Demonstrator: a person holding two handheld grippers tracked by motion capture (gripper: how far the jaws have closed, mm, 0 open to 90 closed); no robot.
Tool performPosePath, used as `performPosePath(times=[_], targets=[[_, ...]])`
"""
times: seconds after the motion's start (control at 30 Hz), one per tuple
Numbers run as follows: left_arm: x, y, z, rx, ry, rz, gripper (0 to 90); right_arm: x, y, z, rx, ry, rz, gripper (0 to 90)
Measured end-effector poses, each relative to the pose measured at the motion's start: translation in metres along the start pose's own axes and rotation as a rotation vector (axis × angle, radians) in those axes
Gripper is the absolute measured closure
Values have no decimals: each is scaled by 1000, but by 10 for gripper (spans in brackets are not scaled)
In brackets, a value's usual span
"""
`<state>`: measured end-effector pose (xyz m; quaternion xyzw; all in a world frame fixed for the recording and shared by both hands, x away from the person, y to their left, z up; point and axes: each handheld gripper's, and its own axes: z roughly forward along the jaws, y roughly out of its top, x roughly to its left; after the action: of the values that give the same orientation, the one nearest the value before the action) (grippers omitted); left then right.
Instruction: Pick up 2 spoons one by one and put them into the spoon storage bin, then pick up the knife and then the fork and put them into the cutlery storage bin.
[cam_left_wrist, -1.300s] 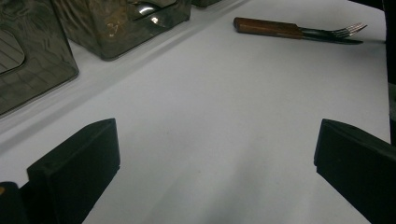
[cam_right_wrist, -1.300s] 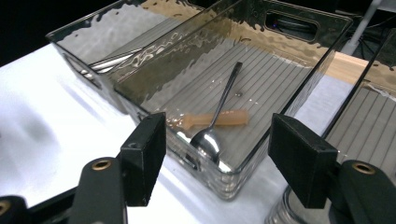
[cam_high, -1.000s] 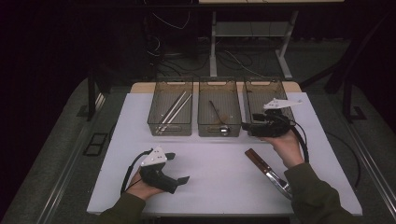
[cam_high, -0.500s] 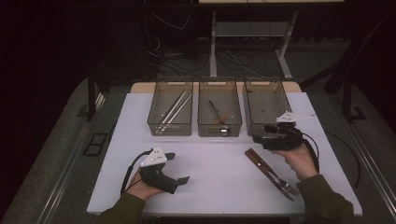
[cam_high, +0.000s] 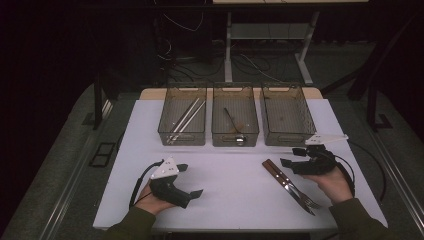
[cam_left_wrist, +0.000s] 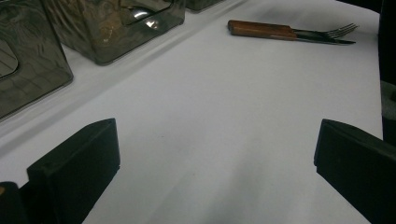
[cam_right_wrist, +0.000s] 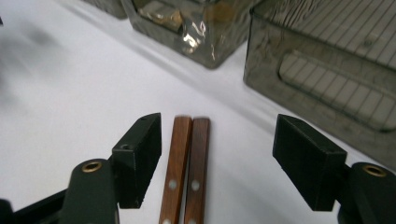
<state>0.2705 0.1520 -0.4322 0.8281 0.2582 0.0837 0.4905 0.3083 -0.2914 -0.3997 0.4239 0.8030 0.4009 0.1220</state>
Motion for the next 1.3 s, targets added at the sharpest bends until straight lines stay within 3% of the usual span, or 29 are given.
performPosePath(times=[0.23, 0.57, 0.97, 1.3], targets=[[-1, 0, 0, -7, -2, 0, 0, 0, -14, -7, 26, 10, 4, 350], [0, 0, 0, -4, 0, 1, 0, 7, -28, -10, 80, 27, 6, 544], [0, 0, 0, -1, 2, 1, 0, 8, -37, 2, 168, 22, -21, 673], [-1, 0, 1, -1, 2, 0, 0, 10, -39, 14, 212, 2, -55, 718]])
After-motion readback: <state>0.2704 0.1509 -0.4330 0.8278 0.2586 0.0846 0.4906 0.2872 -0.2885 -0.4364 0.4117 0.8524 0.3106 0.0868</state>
